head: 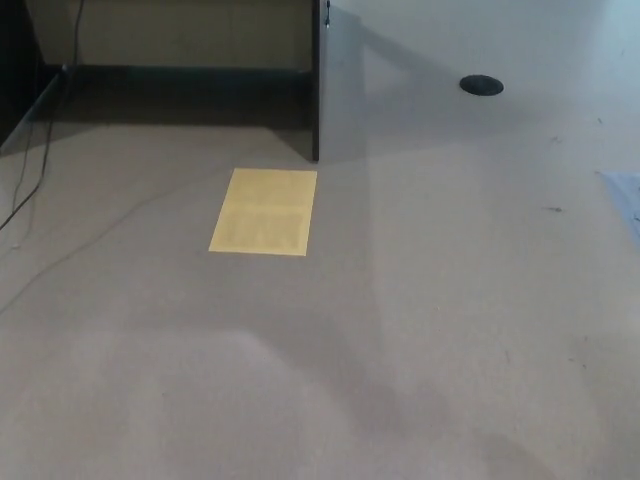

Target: A person is holding a plastic bag and the robot extends its left hand to grab the bag by hooking its thumb into the holes at the top and brings its hand down by its side. Then it extends its arm again to hand the plastic bag back to the person.

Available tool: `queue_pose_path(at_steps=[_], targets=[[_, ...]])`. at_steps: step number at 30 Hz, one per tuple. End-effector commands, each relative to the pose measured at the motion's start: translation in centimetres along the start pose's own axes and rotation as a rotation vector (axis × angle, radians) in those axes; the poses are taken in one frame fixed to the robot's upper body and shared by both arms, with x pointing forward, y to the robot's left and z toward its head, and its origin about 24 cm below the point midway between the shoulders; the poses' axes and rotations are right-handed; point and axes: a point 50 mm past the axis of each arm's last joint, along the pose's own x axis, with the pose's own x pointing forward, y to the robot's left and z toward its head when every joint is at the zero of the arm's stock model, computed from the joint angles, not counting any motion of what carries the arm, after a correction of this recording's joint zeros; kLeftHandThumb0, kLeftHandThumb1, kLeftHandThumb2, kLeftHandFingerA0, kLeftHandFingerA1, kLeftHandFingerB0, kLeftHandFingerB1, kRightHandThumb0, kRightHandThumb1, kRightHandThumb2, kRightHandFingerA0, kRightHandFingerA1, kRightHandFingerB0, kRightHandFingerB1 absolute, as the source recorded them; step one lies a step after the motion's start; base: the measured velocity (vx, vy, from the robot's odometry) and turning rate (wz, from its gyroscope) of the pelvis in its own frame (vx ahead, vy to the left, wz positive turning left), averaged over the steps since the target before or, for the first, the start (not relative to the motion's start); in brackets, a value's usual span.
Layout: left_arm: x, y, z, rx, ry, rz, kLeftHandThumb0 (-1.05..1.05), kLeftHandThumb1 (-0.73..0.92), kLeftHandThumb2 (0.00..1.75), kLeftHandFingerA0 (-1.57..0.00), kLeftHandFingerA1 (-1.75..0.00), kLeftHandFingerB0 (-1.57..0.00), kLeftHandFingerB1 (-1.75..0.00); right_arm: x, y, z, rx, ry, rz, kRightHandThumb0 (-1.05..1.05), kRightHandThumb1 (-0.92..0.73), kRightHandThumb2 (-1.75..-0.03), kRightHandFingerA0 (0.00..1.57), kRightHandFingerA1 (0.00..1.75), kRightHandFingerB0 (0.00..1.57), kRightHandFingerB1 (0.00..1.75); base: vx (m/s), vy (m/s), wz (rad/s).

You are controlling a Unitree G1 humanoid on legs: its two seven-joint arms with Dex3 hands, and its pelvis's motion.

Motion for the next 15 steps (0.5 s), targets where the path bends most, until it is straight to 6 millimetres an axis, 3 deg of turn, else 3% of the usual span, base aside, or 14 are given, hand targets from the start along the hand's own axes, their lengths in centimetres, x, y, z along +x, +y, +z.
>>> queue_pose_path(at_steps=[1, 6, 7, 8, 9, 10, 11, 13, 14, 15], targets=[[-0.3, 1.4, 0.9, 0.072, -0.175, 0.081, -0.35, 0.58, 0.57, -0.43, -0.39, -0.38, -0.35, -0.2, -1.6, 0.4, -0.048, -0.116, -0.058, -0.33, -0.58, -0.75, 0.7, 0.62, 0.47, 0.5, 0.0, 0.0, 0.0], [-0.4, 1.4, 0.7, 0.079, -0.169, 0.078, -0.37, 0.58, 0.58, -0.42, -0.38, -0.37, -0.34, -0.3, -1.5, 0.1, -0.044, -0.126, -0.059, -0.33, -0.58, -0.74, 0.61, 0.55, 0.43, 0.47, 0.0, 0.0, 0.0], [-0.5, 1.3, 0.5, 0.082, -0.17, 0.078, -0.36, 0.58, 0.58, -0.42, -0.38, -0.37, -0.34, -0.4, -1.4, 0.0, -0.036, -0.123, -0.06, -0.25, -0.68, -0.6, 0.65, 0.47, 0.47, 0.39, 0.0, 0.0, 0.0], [-0.6, 1.3, 0.4, 0.082, -0.17, 0.077, -0.36, 0.58, 0.58, -0.42, -0.38, -0.38, -0.34, -0.5, -1.3, -0.2, -0.034, -0.125, -0.059, -0.24, -0.67, -0.6, 0.65, 0.48, 0.47, 0.4, 0.0, 0.0, 0.0], [-0.7, 1.2, 0.2, 0.079, -0.17, 0.078, -0.35, 0.57, 0.57, -0.43, -0.38, -0.39, -0.35, -0.6, -1.2, -0.3, -0.031, -0.128, -0.057, -0.32, -0.59, -0.72, 0.58, 0.54, 0.42, 0.46, 0.0, 0.0, 0.0], [-0.7, 1.2, 0.2, 0.075, -0.17, 0.08, -0.35, 0.57, 0.57, -0.43, -0.38, -0.39, -0.35, -0.7, -1.2, -0.4, -0.027, -0.129, -0.054, -0.32, -0.59, -0.72, 0.58, 0.54, 0.42, 0.46, 0.0, 0.0, 0.0], [-0.9, 1.0, 0.1, 0.081, -0.169, 0.075, -0.36, 0.58, 0.58, -0.43, -0.38, -0.38, -0.35, -0.8, -1.2, -0.6, -0.03, -0.126, -0.053, -0.24, -0.67, -0.6, 0.63, 0.47, 0.45, 0.39, 0.0, 0.0, 0.0], [-1.2, 0.7, -0.2, 0.102, -0.173, 0.075, -0.36, 0.57, 0.57, -0.45, -0.38, -0.39, -0.35, -1.1, -1.1, -1.2, -0.034, -0.115, -0.047, -0.25, -0.68, -0.6, 0.63, 0.47, 0.45, 0.39, 0.0, 0.0, 0.0], [-1.4, 0.6, -0.4, 0.109, -0.172, 0.071, -0.36, 0.57, 0.57, -0.45, -0.38, -0.39, -0.35, -1.3, -0.9, -1.5, -0.036, -0.106, -0.041, -0.33, -0.59, -0.73, 0.59, 0.54, 0.41, 0.46, 0.0, 0.0, 0.0], [-1.5, 0.6, -0.5, 0.112, -0.172, 0.07, -0.36, 0.57, 0.57, -0.45, -0.38, -0.39, -0.35, -1.4, -0.8, -1.7, -0.037, -0.103, -0.038, -0.33, -0.59, -0.73, 0.59, 0.54, 0.41, 0.46, 0.0, 0.0, 0.0]])
